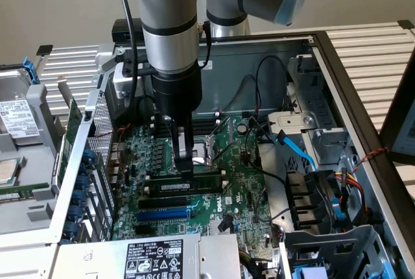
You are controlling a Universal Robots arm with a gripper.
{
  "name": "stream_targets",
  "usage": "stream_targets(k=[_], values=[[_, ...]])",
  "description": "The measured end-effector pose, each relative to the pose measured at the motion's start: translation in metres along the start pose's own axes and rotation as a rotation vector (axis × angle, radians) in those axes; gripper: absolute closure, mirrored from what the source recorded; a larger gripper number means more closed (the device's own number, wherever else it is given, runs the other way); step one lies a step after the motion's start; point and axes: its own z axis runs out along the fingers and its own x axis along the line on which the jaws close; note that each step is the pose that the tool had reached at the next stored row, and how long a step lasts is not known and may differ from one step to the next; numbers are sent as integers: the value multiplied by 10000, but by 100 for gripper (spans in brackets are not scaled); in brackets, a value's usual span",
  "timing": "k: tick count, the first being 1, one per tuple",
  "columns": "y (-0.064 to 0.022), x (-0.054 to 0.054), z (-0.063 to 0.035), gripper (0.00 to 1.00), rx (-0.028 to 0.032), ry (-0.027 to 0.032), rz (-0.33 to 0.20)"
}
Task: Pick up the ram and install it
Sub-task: 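Insert the ram into the slot, then press down the ram until it locks into place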
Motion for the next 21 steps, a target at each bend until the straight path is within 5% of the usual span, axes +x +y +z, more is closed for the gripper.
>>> stream_targets(k=[10,17,21], values=[[-2,3,-39,78,-94,0,-8],[-2,4,-52,78,-390,1,-32],[-10,1,-80,78,-393,0,-32]])
